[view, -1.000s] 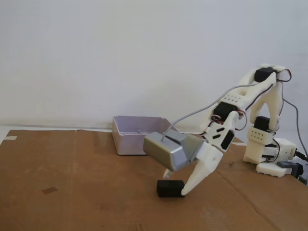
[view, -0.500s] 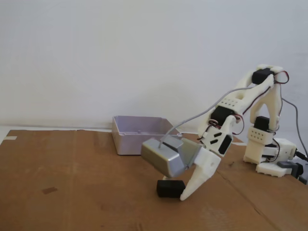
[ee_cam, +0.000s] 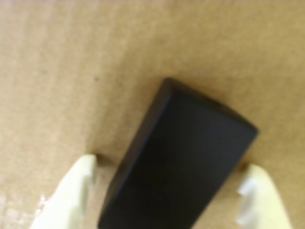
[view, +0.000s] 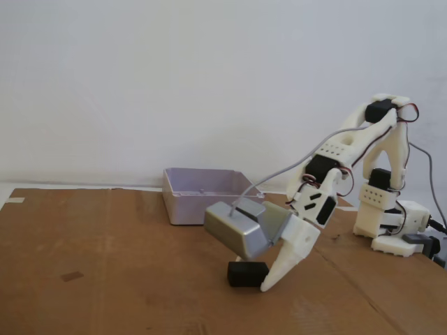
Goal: Grasp a block and put it in the box.
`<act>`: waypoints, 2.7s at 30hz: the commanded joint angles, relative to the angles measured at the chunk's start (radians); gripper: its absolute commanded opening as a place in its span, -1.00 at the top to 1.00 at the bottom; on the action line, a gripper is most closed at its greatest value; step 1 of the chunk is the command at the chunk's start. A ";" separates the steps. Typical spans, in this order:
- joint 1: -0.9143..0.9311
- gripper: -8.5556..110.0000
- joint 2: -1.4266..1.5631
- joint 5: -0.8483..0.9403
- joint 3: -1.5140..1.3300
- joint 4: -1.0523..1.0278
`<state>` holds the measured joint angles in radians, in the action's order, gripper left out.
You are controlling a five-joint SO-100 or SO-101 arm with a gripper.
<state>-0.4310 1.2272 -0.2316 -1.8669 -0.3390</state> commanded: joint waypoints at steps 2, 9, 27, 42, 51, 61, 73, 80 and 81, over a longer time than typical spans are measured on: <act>0.006 0.44 0.032 -0.003 0.100 0.015; 0.006 0.56 0.034 -0.003 0.100 0.015; 0.008 0.86 0.046 -0.002 0.086 0.015; 0.063 0.85 0.051 0.040 0.215 0.005; 0.110 0.85 0.121 0.043 0.212 0.003; 0.216 0.86 0.454 0.072 -0.018 0.014; 0.308 0.85 0.660 0.074 -0.235 0.101; 0.396 0.85 0.704 0.074 -0.239 0.101; 0.410 0.85 0.709 0.074 -0.239 0.101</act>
<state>-0.0706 1.8055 -0.1687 -2.1384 -0.2991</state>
